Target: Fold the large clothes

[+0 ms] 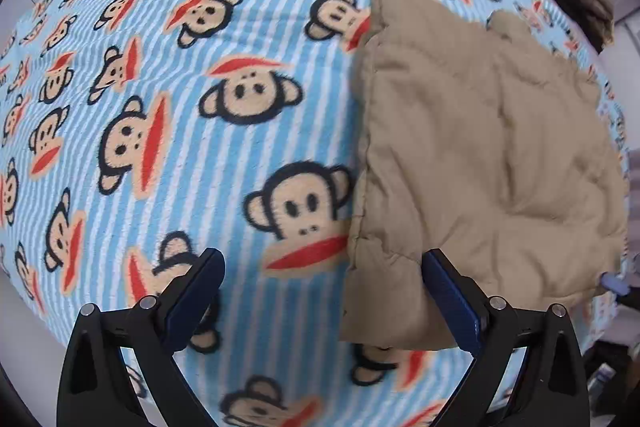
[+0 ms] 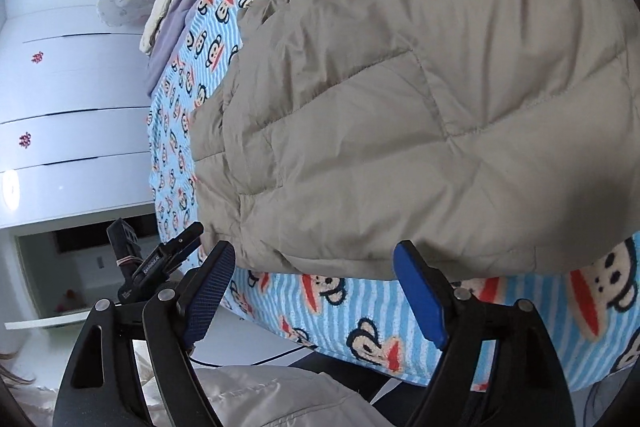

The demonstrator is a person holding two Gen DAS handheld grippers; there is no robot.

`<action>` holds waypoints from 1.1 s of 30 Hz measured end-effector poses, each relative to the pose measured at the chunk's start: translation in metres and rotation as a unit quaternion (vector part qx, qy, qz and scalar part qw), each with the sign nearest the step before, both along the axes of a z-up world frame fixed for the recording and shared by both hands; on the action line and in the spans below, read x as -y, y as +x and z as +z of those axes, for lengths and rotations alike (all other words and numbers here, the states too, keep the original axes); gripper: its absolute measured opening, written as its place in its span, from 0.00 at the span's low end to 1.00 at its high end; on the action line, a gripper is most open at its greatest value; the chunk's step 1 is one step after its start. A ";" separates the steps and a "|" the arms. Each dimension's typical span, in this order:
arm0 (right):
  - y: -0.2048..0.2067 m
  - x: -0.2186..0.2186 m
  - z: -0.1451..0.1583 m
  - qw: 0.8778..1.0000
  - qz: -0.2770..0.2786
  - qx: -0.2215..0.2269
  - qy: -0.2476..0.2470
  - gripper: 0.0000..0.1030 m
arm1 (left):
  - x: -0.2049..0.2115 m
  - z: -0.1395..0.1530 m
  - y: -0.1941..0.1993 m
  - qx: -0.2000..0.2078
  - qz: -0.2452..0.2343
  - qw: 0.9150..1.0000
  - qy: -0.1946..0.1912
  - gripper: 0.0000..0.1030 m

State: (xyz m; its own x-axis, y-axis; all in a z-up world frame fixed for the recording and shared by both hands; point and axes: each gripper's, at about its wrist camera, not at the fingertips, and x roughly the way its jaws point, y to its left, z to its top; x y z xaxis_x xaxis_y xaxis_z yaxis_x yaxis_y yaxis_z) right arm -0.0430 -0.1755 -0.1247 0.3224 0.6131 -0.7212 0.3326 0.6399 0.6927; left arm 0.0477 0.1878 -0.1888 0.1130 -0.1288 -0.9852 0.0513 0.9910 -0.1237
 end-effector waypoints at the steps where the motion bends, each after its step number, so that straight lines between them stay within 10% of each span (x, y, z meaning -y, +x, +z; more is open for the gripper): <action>1: -0.003 0.002 -0.002 1.000 -0.006 -0.011 -0.003 0.82 | -0.003 -0.009 -0.002 -0.007 -0.001 1.000 0.011 0.97; 8: -0.004 0.017 -0.037 0.997 -0.028 -0.064 -0.026 0.82 | -0.029 -0.029 -0.003 -0.028 0.009 0.999 0.015 0.97; 12: -0.003 0.015 -0.038 0.996 -0.033 -0.071 -0.039 0.82 | -0.044 -0.013 0.014 -0.026 0.018 0.992 -0.124 0.97; 17: -0.002 0.010 -0.038 0.995 -0.034 -0.076 -0.055 0.82 | -0.030 -0.029 0.051 -0.069 -0.020 0.956 -0.284 0.97; 26: 0.006 0.006 -0.045 0.992 -0.032 -0.088 -0.081 0.82 | 0.045 -0.057 0.091 -0.111 -0.136 0.930 -0.324 0.97; 33: 0.008 0.001 -0.041 0.991 -0.026 -0.092 -0.095 0.82 | 0.068 -0.070 0.088 -0.125 -0.177 0.935 -0.280 0.98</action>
State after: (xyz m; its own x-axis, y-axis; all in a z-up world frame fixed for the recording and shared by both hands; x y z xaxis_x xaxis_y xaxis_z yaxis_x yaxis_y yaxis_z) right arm -0.0353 -0.1770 -0.1654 0.2023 0.4462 -0.8718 0.4788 0.7315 0.4855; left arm 0.1357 0.1196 -0.2585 -0.2591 -0.6175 -0.7426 0.2634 0.6946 -0.6695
